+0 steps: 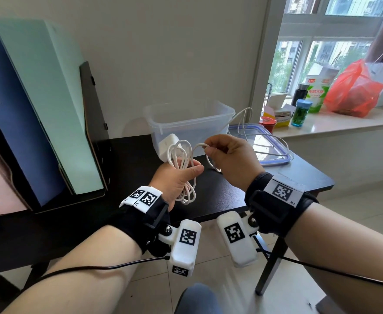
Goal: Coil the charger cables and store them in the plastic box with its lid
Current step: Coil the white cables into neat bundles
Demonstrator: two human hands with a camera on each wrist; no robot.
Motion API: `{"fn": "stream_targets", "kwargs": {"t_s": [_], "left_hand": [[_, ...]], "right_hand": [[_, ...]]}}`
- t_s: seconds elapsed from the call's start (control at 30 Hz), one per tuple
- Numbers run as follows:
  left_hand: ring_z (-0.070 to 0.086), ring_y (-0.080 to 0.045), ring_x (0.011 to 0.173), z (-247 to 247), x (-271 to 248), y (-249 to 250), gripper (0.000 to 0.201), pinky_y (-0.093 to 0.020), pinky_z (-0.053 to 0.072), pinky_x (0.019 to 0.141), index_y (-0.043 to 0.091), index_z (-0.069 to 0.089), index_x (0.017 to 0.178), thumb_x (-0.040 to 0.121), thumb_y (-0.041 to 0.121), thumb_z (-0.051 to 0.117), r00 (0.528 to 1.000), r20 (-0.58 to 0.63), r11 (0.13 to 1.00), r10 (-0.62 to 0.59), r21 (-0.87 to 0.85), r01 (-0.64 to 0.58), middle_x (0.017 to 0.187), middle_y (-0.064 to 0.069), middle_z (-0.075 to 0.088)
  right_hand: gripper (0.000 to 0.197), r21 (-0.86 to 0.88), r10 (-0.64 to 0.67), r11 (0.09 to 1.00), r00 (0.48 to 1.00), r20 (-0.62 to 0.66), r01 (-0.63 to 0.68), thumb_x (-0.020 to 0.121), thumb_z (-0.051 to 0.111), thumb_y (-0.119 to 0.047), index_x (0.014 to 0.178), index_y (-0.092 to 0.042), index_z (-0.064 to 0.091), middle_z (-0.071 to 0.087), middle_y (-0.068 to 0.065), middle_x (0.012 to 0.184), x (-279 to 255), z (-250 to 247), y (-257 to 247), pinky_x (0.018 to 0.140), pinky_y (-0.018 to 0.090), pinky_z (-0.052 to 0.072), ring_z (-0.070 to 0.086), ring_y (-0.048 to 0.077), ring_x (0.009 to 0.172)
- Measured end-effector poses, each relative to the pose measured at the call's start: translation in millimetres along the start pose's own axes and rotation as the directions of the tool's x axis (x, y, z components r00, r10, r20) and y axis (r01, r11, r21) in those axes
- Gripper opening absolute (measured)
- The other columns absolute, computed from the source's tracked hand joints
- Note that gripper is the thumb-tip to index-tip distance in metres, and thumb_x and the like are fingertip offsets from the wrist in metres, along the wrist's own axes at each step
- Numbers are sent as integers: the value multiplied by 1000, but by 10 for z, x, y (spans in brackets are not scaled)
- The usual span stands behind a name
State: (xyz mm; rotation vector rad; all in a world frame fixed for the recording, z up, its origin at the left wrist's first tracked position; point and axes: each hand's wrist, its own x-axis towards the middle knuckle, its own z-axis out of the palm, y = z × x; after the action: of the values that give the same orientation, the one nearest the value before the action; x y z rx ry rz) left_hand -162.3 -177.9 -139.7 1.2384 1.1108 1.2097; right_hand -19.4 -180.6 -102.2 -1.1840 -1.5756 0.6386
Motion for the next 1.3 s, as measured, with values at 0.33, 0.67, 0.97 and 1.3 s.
{"fn": "stream_targets", "kwargs": {"t_s": [0.33, 0.67, 0.97, 1.3], "left_hand": [[62, -18, 78, 16, -53, 33, 7, -30, 47, 75, 17, 69, 73, 75, 11, 72, 991, 134, 999, 10, -40, -5, 75, -3, 67], [52, -9, 48, 39, -66, -16, 16, -24, 42, 53, 15, 60, 71, 85, 8, 55, 999, 35, 1000, -11, -26, 12, 54, 3, 60], [52, -17, 41, 41, -23, -2, 16, -35, 52, 60, 7, 50, 74, 79, -5, 41, 999, 9, 954, -43, -297, 43, 52, -3, 46], [35, -9, 34, -15, 23, 37, 27, -20, 31, 42, 16, 42, 66, 92, 15, 47, 997, -30, 930, -67, -363, 52, 47, 5, 39]], "right_hand": [[14, 228, 100, 968, 994, 40, -107, 79, 66, -14, 69, -18, 58, 54, -7, 46, 39, 134, -76, 51, 30, 42, 48, 14, 44], [5, 282, 206, 934, 975, 84, -221, 86, 57, -11, 82, -12, 58, 58, 2, 68, 48, 123, -44, 46, 22, 42, 50, 10, 49], [45, -472, 298, 858, 944, 139, -201, 79, 48, 1, 118, -19, 59, 58, 4, 123, 18, -55, 374, 81, 23, 42, 56, 20, 101], [34, -661, 335, 751, 860, 385, 3, 78, 54, -8, 105, -24, 67, 64, 1, 107, -81, -95, 353, 77, 22, 44, 59, 17, 94]]}}
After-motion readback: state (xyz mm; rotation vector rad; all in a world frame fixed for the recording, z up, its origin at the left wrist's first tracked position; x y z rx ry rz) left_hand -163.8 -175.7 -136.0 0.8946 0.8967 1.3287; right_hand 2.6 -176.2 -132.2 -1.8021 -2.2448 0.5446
